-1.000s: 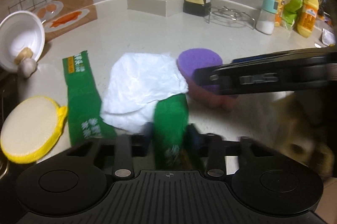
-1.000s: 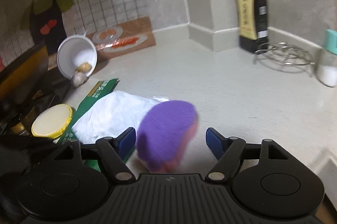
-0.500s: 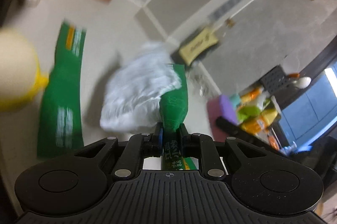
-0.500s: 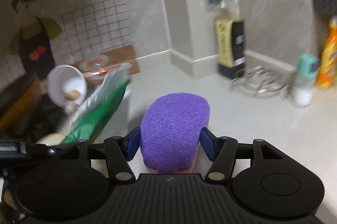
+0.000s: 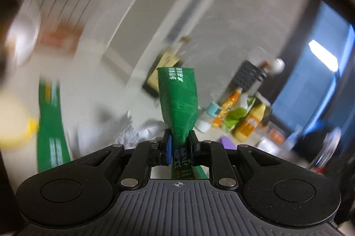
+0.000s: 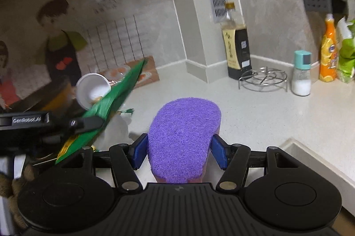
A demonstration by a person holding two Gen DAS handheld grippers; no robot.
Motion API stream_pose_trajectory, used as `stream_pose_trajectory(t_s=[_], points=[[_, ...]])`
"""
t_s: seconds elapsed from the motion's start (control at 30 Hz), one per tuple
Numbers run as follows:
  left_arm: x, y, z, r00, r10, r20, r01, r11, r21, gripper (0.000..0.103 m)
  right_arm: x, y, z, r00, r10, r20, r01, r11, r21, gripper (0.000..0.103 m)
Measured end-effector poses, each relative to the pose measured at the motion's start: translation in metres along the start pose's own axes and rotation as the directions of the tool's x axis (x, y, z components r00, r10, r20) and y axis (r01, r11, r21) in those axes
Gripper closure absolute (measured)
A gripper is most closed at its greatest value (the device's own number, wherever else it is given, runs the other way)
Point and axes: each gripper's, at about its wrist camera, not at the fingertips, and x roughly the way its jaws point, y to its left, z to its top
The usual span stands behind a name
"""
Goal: Collect trash
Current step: 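Lift the sponge with the right gripper while the left gripper lifts the green packet, then carry the sponge with the right gripper while the left gripper carries the packet down to the green bin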
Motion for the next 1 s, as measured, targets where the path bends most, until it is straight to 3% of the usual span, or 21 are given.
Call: stream_pose_trajectory(t_s=[0.1, 0.17, 0.23, 0.33, 0.4, 0.5, 0.6, 0.7, 0.77, 0.87, 0.93, 1.0], points=[[-0.005, -0.02, -0.006, 0.998, -0.036, 0.05, 0.034, 0.999, 0.04, 0.085, -0.029, -0.007, -0.019, 0.999, -0.018, 0.049, 0.017, 1.0, 0.021, 0.042], [0.011, -0.017, -0.009, 1.0, 0.014, -0.004, -0.014, 1.0, 0.016, 0.085, -0.038, -0.016, -0.03, 0.998, -0.037, 0.054, 0.035, 0.998, 0.045, 0.042], [0.029, 0.004, -0.014, 0.991, 0.075, -0.111, -0.085, 0.992, -0.09, 0.084, -0.038, -0.024, -0.041, 0.997, -0.068, 0.026, 0.067, 0.996, 0.059, 0.042], [0.036, 0.041, -0.021, 0.981, 0.017, -0.193, -0.072, 0.957, -0.282, 0.083, -0.033, -0.031, -0.054, 0.998, -0.062, -0.028, 0.064, 0.995, 0.072, 0.042], [0.038, 0.054, -0.022, 0.972, -0.011, -0.235, -0.069, 0.942, -0.328, 0.079, -0.027, -0.027, -0.054, 0.999, -0.03, -0.046, 0.033, 0.998, 0.054, 0.042], [0.041, 0.05, -0.012, 0.959, -0.002, -0.283, -0.073, 0.964, -0.257, 0.074, -0.008, -0.014, -0.042, 0.998, -0.002, -0.055, 0.003, 1.0, 0.021, 0.042], [0.044, 0.037, 0.003, 0.957, 0.009, -0.29, -0.063, 0.982, -0.179, 0.074, 0.023, -0.002, -0.022, 0.999, 0.002, -0.043, -0.002, 1.0, -0.004, 0.042], [0.047, 0.04, 0.011, 0.961, 0.011, -0.277, -0.067, 0.979, -0.195, 0.074, 0.065, 0.004, -0.004, 0.999, -0.033, -0.02, 0.032, 0.998, -0.052, 0.041], [0.043, 0.042, 0.016, 0.963, 0.013, -0.269, -0.065, 0.981, -0.183, 0.074, 0.089, -0.001, 0.004, 0.997, -0.052, -0.064, 0.049, 0.997, -0.057, 0.035], [0.038, 0.021, 0.019, 0.954, 0.098, -0.282, -0.096, 0.995, 0.021, 0.074, 0.109, -0.018, 0.007, 0.992, -0.032, -0.123, 0.034, 0.999, 0.009, 0.034], [0.039, 0.003, 0.02, 0.942, 0.201, -0.268, -0.161, 0.973, 0.164, 0.074, 0.109, -0.024, 0.003, 0.993, -0.031, -0.112, 0.032, 0.999, 0.014, 0.033], [0.037, -0.004, 0.025, 0.941, 0.251, -0.227, -0.215, 0.961, 0.171, 0.074, 0.106, -0.026, -0.001, 0.995, -0.048, -0.09, 0.047, 0.999, -0.005, 0.033]])
